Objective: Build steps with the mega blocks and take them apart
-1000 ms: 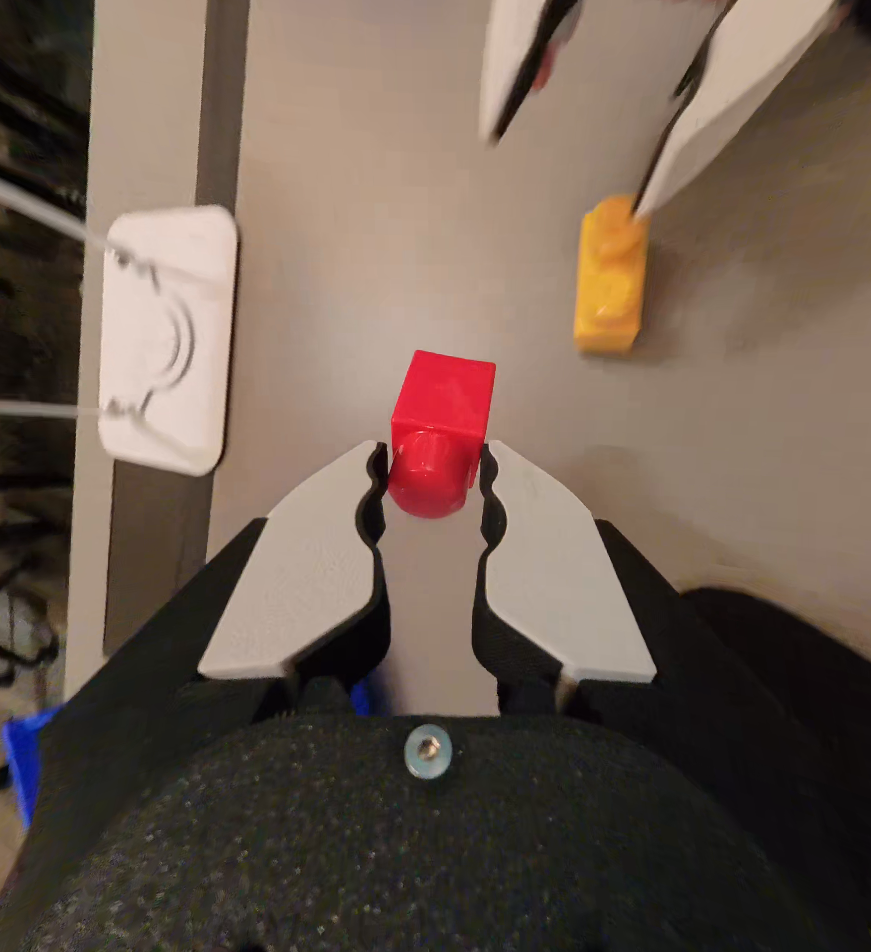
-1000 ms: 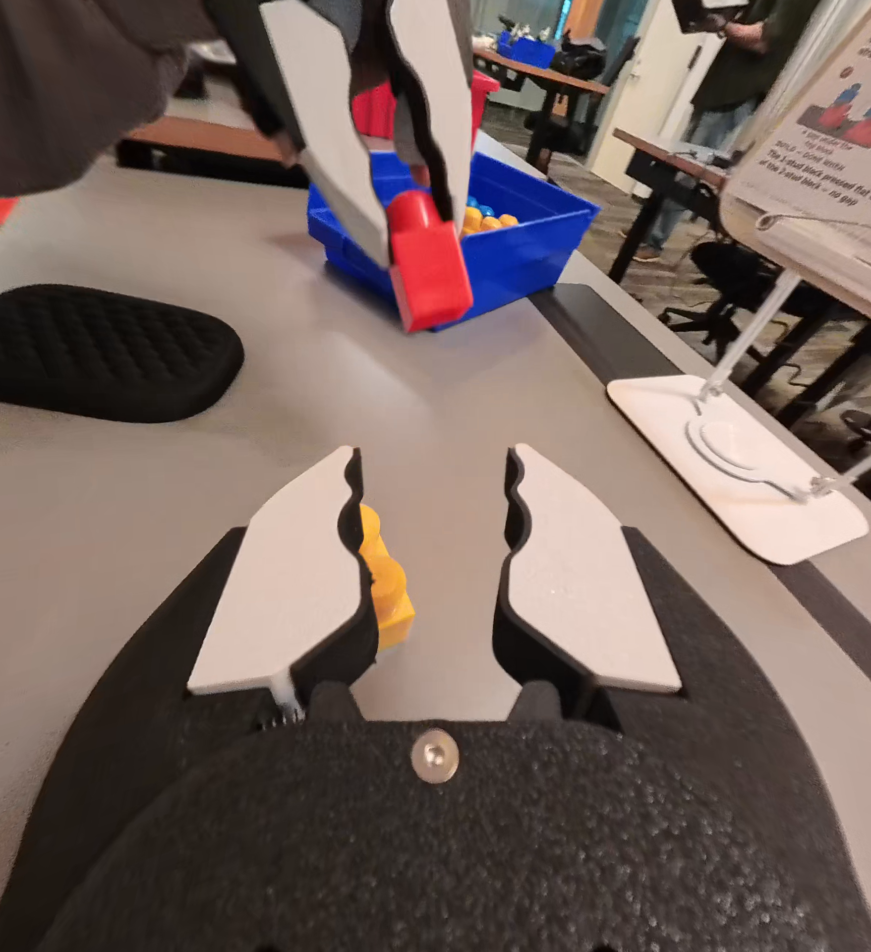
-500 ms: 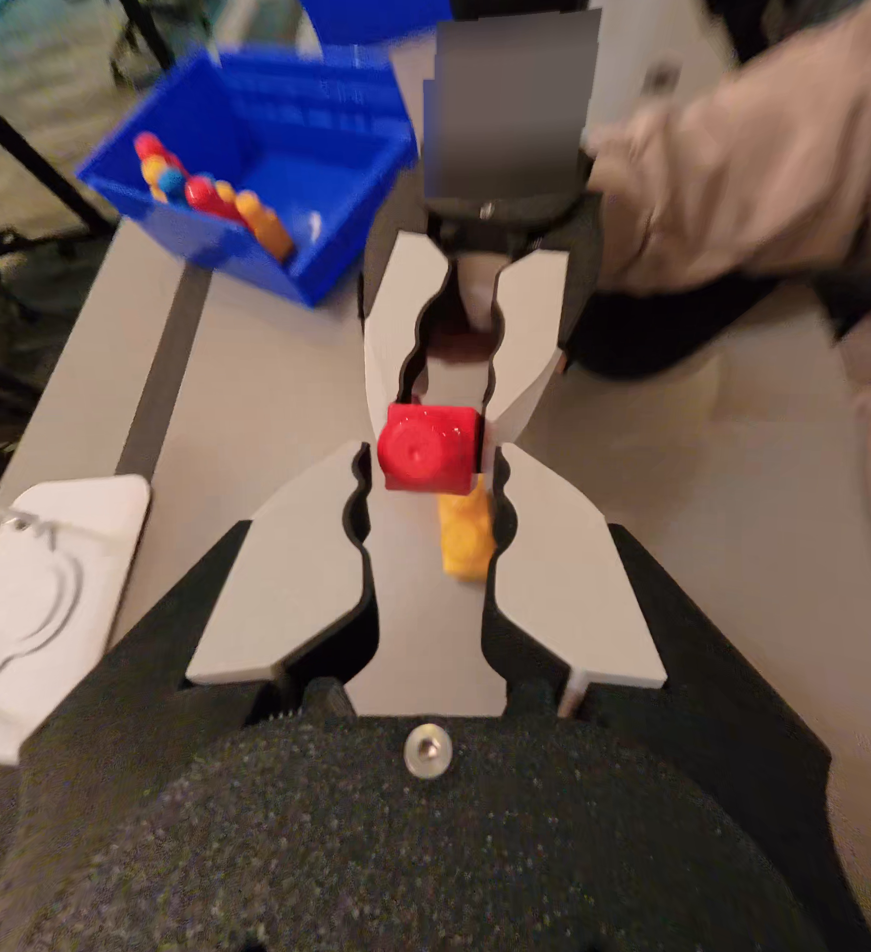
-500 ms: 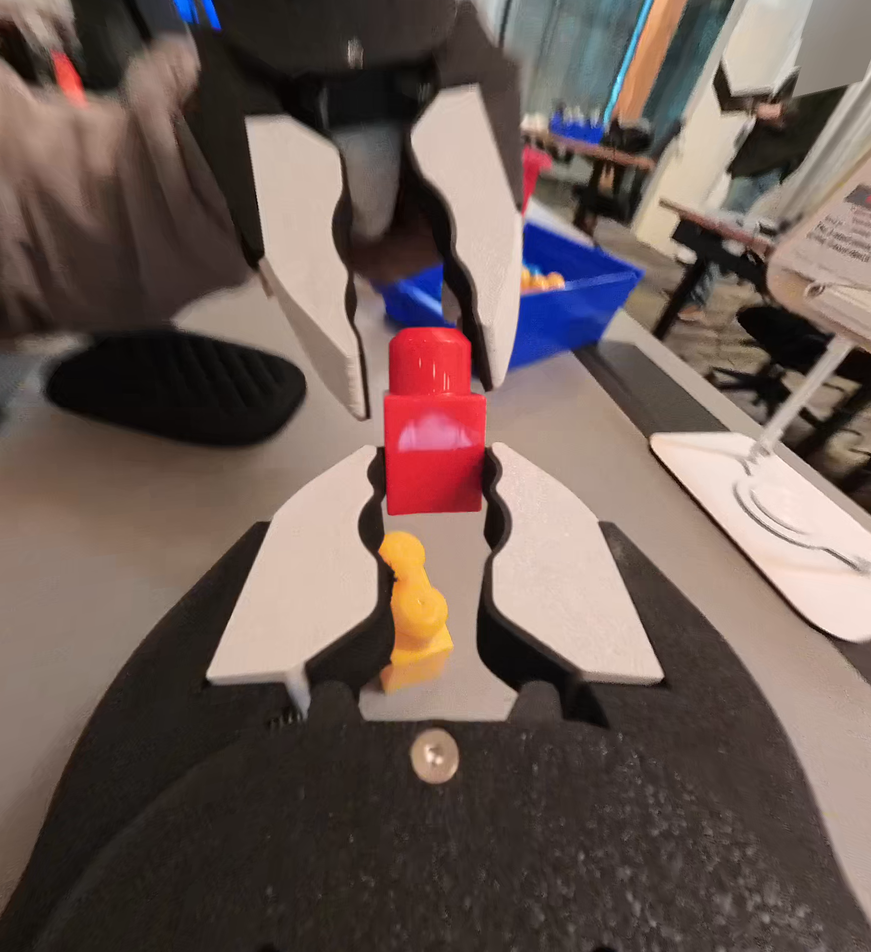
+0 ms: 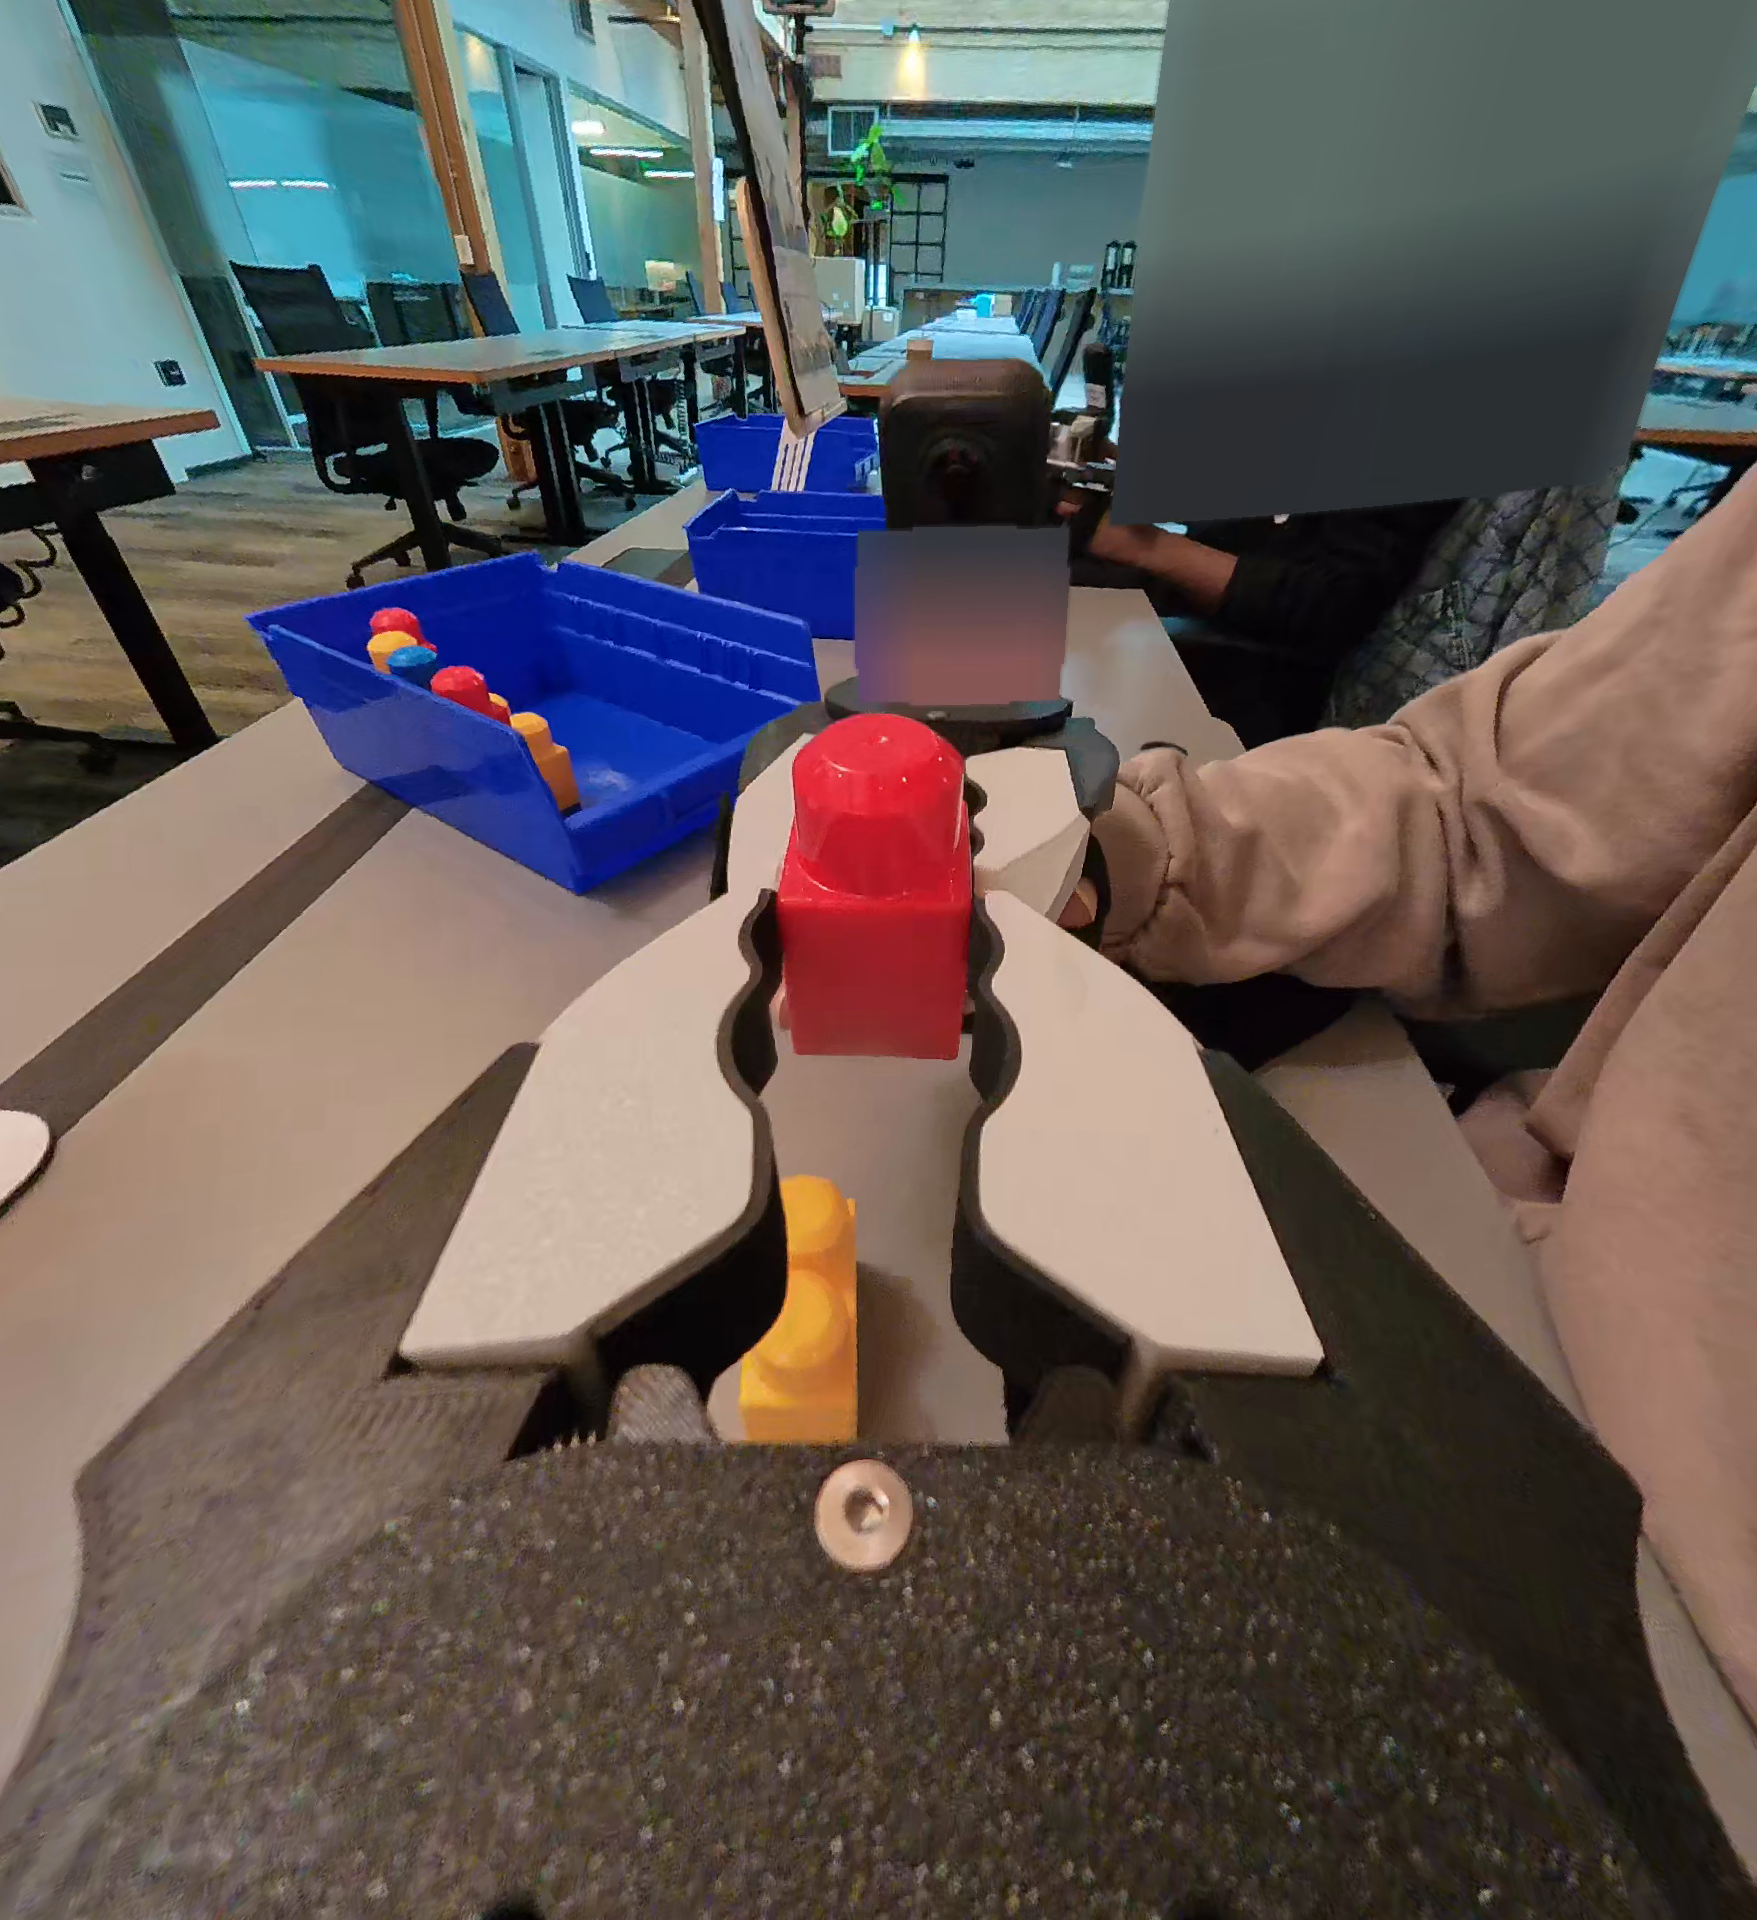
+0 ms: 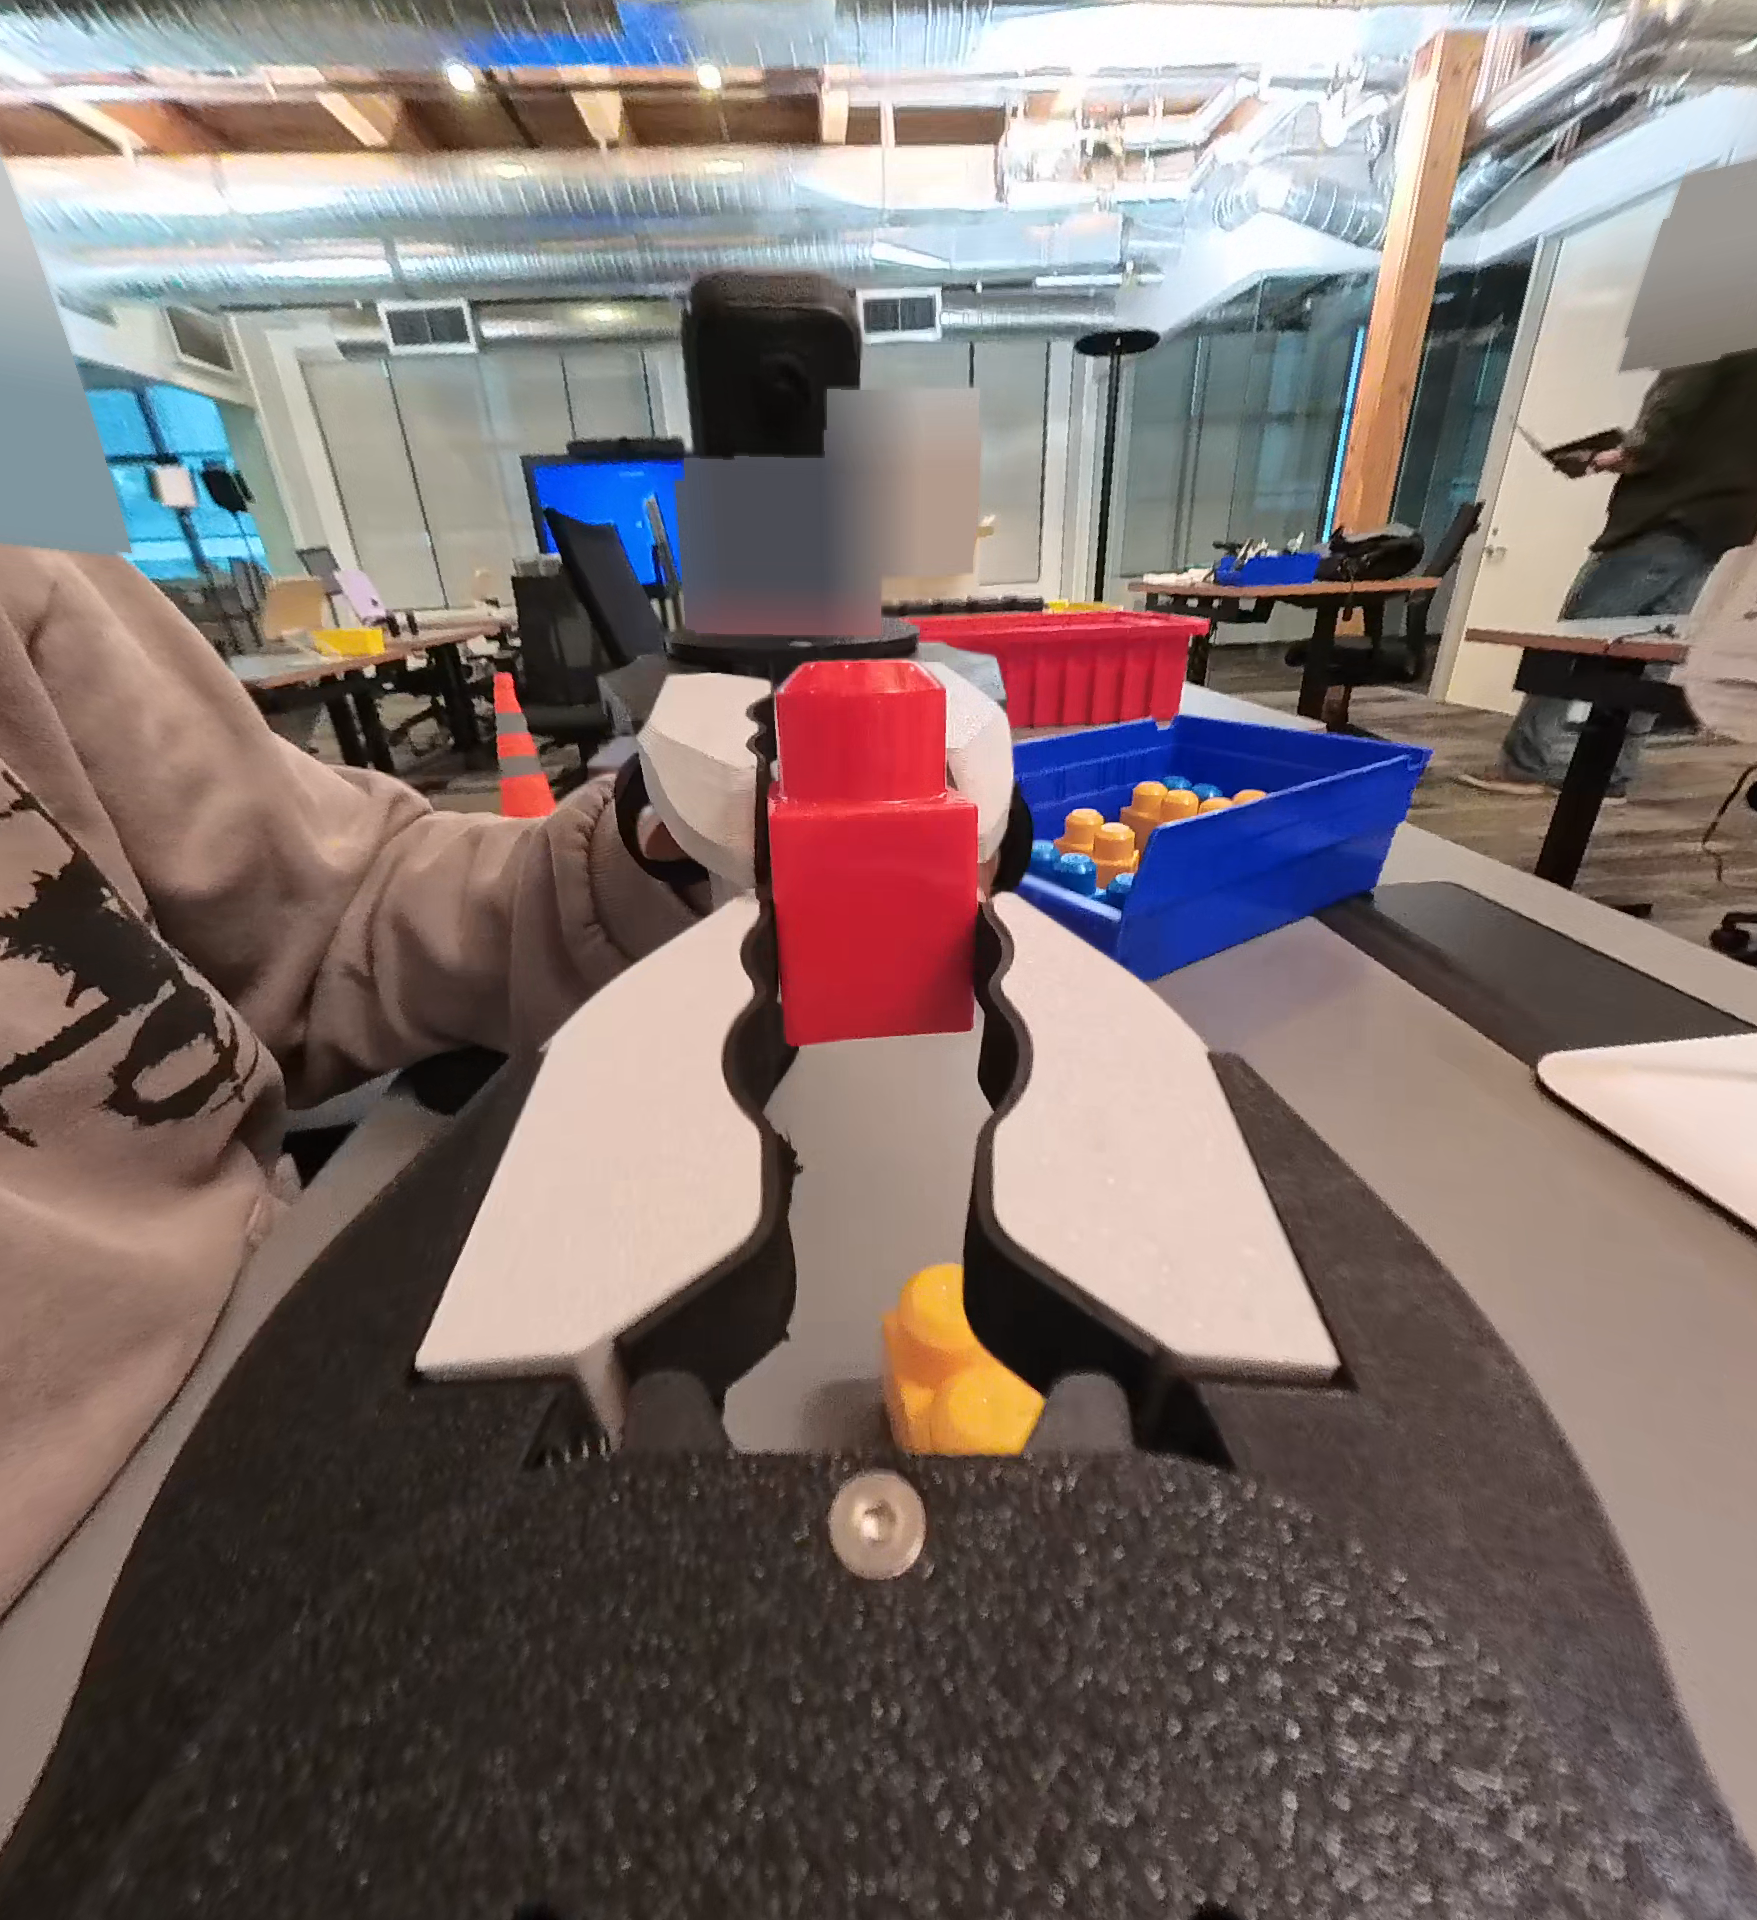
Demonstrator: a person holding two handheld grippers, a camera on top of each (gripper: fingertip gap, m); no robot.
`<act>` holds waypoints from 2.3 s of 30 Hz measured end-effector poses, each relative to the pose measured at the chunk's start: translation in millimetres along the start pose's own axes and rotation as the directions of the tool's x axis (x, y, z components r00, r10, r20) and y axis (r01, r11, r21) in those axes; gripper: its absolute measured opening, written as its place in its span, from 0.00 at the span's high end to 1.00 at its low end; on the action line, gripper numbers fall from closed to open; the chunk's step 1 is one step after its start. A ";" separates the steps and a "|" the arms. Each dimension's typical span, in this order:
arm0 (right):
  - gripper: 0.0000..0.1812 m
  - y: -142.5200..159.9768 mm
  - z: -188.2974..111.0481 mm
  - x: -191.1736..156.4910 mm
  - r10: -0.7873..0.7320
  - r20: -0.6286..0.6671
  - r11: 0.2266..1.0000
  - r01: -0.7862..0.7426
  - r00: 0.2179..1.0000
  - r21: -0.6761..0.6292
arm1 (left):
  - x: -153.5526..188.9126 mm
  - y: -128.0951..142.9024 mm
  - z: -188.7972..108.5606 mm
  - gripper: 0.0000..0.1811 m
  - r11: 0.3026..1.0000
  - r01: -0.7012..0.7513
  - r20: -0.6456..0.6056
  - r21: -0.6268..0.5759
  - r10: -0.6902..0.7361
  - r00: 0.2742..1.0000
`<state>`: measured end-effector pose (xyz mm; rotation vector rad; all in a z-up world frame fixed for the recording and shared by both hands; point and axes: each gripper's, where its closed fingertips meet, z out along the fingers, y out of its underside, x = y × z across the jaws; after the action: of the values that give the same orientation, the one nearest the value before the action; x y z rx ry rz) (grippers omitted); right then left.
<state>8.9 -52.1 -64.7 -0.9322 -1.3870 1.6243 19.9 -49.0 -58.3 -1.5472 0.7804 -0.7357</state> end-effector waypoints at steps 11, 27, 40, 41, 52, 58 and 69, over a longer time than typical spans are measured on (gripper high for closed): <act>0.66 96.4 -26.3 27.6 -0.115 -0.034 0.831 0.078 0.993 -0.550 | -35.1 48.2 -32.6 0.81 0.997 0.079 0.023 0.001 -0.079 0.997; 0.67 160.2 -20.4 23.7 -0.127 0.062 0.689 0.133 0.990 -0.713 | -34.3 52.0 -30.0 0.81 0.996 0.090 0.007 0.022 -0.090 0.996; 0.77 167.9 -15.2 27.3 -0.141 0.036 0.648 0.120 0.989 -0.752 | -33.6 53.8 -30.6 0.81 0.995 0.094 0.000 0.012 -0.094 0.996; 0.77 166.0 -15.0 25.2 -0.132 0.039 0.656 0.117 0.990 -0.746 | -33.5 53.6 -30.8 0.81 0.995 0.095 -0.001 0.012 -0.095 0.995; 0.77 131.6 -1.9 3.1 -0.008 0.044 0.755 0.035 0.999 -0.655 | -15.5 63.2 -16.0 0.81 0.992 0.060 -0.030 -0.115 -0.064 0.998; 0.78 119.6 -2.4 7.9 -0.009 0.017 0.791 0.018 1.000 -0.612 | -12.8 70.9 -13.5 0.81 0.986 0.032 -0.036 -0.163 -0.038 0.999; 0.78 52.6 9.1 11.4 0.101 -0.034 0.957 -0.107 0.994 -0.269 | -21.8 19.4 -18.2 0.81 0.958 0.185 -0.037 0.221 -0.181 0.983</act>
<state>-9.5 -50.2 -116.1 -1.1942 -1.5969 1.5201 -8.9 -43.2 -76.2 -1.4209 0.5489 -0.9408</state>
